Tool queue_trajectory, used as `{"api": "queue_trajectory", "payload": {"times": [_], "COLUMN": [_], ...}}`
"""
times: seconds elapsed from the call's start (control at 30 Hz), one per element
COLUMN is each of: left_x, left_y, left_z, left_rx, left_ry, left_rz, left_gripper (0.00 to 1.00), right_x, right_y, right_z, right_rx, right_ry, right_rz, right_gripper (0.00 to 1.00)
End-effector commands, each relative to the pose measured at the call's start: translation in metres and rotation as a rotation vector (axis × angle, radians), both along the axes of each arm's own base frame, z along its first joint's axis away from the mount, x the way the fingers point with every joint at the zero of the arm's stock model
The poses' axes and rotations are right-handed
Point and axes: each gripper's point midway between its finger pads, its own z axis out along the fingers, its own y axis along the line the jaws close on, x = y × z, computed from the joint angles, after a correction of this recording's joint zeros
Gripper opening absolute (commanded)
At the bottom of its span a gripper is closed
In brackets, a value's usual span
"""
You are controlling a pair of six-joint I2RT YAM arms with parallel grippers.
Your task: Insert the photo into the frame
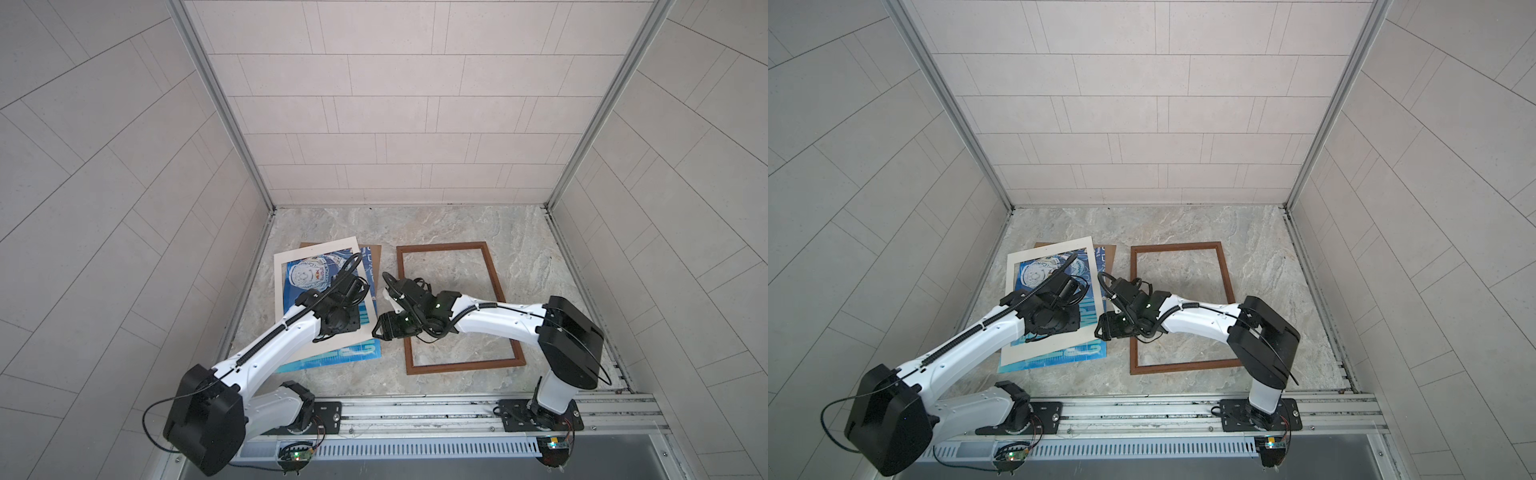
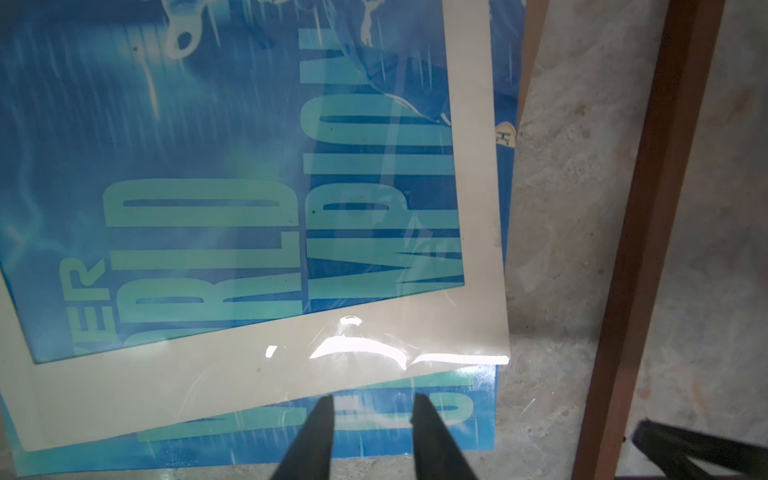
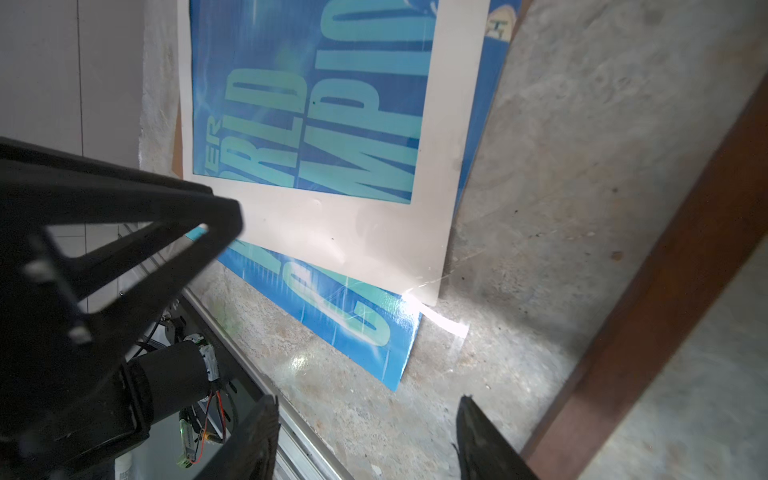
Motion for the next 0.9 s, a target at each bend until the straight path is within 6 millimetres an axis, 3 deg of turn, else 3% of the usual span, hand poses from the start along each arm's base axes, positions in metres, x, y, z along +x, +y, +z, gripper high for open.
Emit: {"api": "queue_trajectory", "payload": {"times": [0.0, 0.07, 0.5, 0.7, 0.87], "left_x": [0.001, 0.002, 0.003, -0.001, -0.006], "left_y": [0.003, 0.006, 0.007, 0.006, 0.006], "left_z": [-0.007, -0.013, -0.060, -0.073, -0.082], "left_rx": [0.006, 0.015, -0.038, -0.047, -0.051], "left_ry": [0.028, 0.045, 0.132, 0.153, 0.173], "left_rz": [0.023, 0.034, 0.084, 0.090, 0.094], "left_gripper": [0.15, 0.10, 0.08, 0.09, 0.07], "right_x": [0.010, 0.016, 0.039, 0.047, 0.054], "right_y": [0.010, 0.009, 0.010, 0.021, 0.028], "right_z": [-0.002, -0.007, -0.036, -0.038, -0.025], "right_rx": [0.059, 0.054, 0.052, 0.109, 0.192], "right_ry": [-0.009, -0.005, 0.051, 0.085, 0.100], "right_rz": [-0.004, -0.006, 0.004, -0.020, -0.057], "right_gripper": [0.65, 0.65, 0.65, 0.63, 0.57]}}
